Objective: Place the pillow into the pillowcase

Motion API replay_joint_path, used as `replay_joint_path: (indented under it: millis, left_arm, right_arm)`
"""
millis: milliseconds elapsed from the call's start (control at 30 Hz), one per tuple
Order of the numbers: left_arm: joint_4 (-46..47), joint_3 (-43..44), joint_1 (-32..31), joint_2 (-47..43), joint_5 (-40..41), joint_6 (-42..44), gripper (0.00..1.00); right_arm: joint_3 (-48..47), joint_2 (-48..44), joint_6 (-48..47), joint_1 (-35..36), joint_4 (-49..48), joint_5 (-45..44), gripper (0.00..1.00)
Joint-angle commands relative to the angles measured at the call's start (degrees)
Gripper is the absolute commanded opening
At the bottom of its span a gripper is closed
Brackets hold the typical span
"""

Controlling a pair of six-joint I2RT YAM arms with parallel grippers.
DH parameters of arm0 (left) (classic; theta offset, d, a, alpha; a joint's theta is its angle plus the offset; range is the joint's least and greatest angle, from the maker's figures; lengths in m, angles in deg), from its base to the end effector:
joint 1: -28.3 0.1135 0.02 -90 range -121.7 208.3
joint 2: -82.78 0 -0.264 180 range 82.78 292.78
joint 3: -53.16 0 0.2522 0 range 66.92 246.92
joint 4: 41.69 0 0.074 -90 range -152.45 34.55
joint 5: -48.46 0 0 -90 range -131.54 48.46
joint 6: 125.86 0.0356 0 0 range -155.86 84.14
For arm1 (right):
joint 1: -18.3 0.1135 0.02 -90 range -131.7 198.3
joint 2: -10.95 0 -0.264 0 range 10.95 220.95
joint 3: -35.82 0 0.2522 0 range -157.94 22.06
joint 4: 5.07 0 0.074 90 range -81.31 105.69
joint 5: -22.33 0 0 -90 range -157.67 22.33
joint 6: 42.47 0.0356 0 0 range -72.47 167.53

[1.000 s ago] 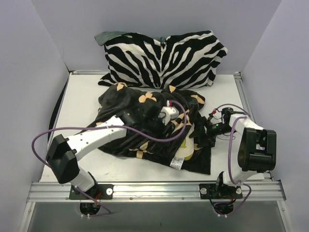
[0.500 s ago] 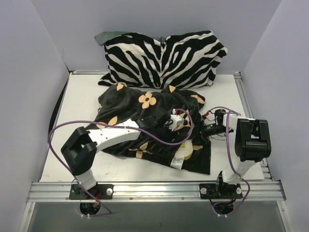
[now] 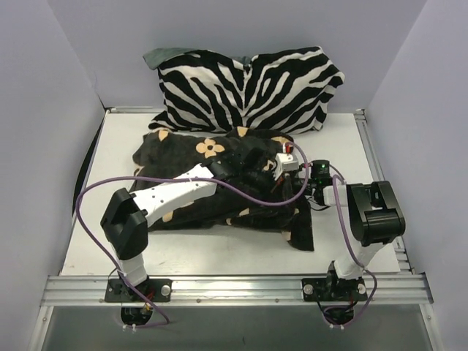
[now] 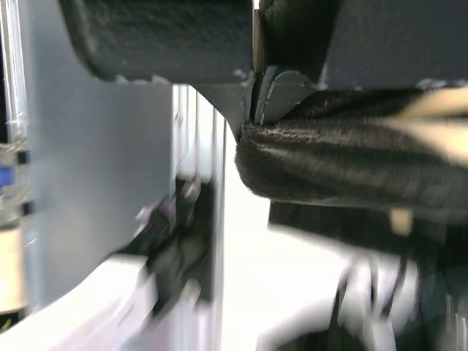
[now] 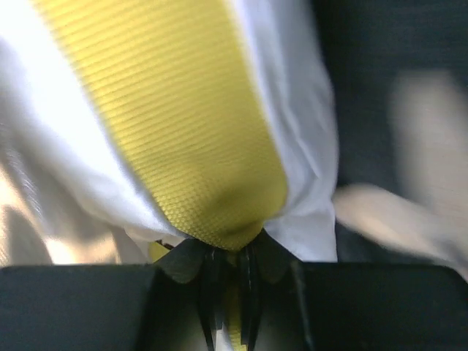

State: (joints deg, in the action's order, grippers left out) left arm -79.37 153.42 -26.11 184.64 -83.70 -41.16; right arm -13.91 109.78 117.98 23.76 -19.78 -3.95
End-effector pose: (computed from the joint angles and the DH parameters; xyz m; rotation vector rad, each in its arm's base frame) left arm 0.2157 -0.3425 0.3013 1.3824 1.9810 -1.3551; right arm 0.2953 0.0603 0.1330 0.6058 2.3683 1.8918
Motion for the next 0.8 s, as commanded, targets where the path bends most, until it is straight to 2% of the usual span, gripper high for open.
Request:
replay_joint_path:
  millis: [0,67,133,233,267,300,333,367,400,433,467,500,567,600,633,700,733,767]
  left_arm:
    - [13.0,10.3,-0.2,1.1,-19.3,-5.6,0.00]
    - [17.1,10.4,0.1,1.5,-22.1,-11.5,0.00]
    - [20.6,9.3,0.6,1.4,-22.7,-13.2,0.00]
    - [20.2,5.2,1.9,0.7,-23.1,-13.1,0.00]
    - [19.4,4.0,3.3,0.5,-23.3,-11.9,0.00]
    - [15.6,2.8,4.0,-0.1,-23.6,-10.4,0.05]
    - [12.5,1.4,4.7,-0.5,-23.8,-8.3,0.17]
    - [9.1,0.7,6.1,-1.1,-23.0,-3.0,0.46]
    - [1.8,0.3,7.3,-2.8,-22.0,-0.3,0.53]
    - [-1.4,0.0,8.3,-3.9,-21.1,3.4,0.59]
    - [-5.6,-1.2,11.5,-5.0,-20.3,4.2,0.63]
    - [-6.9,-2.1,13.5,-7.5,-19.5,4.2,0.69]
    - [-9.3,-4.4,18.3,-9.9,-17.7,3.8,0.75]
    - [-13.0,-4.6,23.1,-11.5,-15.0,4.5,0.80]
    - [-15.6,-4.3,25.8,-11.9,-12.7,7.4,0.85]
    - [-23.7,-2.1,32.1,-10.9,-7.0,11.1,0.89]
    - [-26.2,-1.4,33.8,-10.1,-0.2,14.8,0.89]
    - [-30.0,-0.6,35.1,-9.2,2.5,17.0,0.89]
  right_arm:
    - [-3.1,0.2,23.4,4.6,-27.5,-5.6,0.00]
    - [-3.3,0.5,24.7,6.0,-26.6,-8.4,0.00]
    - [-3.1,2.0,24.2,7.0,-26.2,-10.6,0.00]
    - [-3.1,3.4,13.5,8.3,-15.8,-9.8,0.00]
    - [-2.9,3.7,4.3,8.3,-7.0,-9.4,0.00]
    - [-3.2,3.7,-0.6,7.8,-1.3,-9.0,0.00]
    - [-3.7,3.7,-6.6,7.6,4.9,-9.1,0.00]
    - [-4.0,3.5,-11.3,7.0,15.0,-9.2,0.04]
    - [-5.1,2.7,-20.7,6.0,19.0,-8.8,0.25]
    - [-6.2,2.3,-25.2,5.0,24.0,-8.5,0.33]
    - [-7.8,1.7,-29.5,4.0,34.3,-8.4,0.42]
    - [-11.5,0.8,-39.5,2.9,39.6,-8.4,0.43]
    - [-16.1,0.1,-47.9,-0.8,53.5,-8.9,0.43]
    - [-21.1,0.0,-51.4,-2.4,57.4,-9.4,0.43]
    - [-23.6,0.0,-57.0,-4.5,62.8,-10.3,0.43]
    - [-29.2,0.9,-61.6,-5.3,67.1,-15.3,0.45]
    - [-33.5,1.3,-64.2,-5.3,68.4,-17.5,0.48]
    - [-35.6,1.7,-64.8,-5.1,68.5,-19.6,0.58]
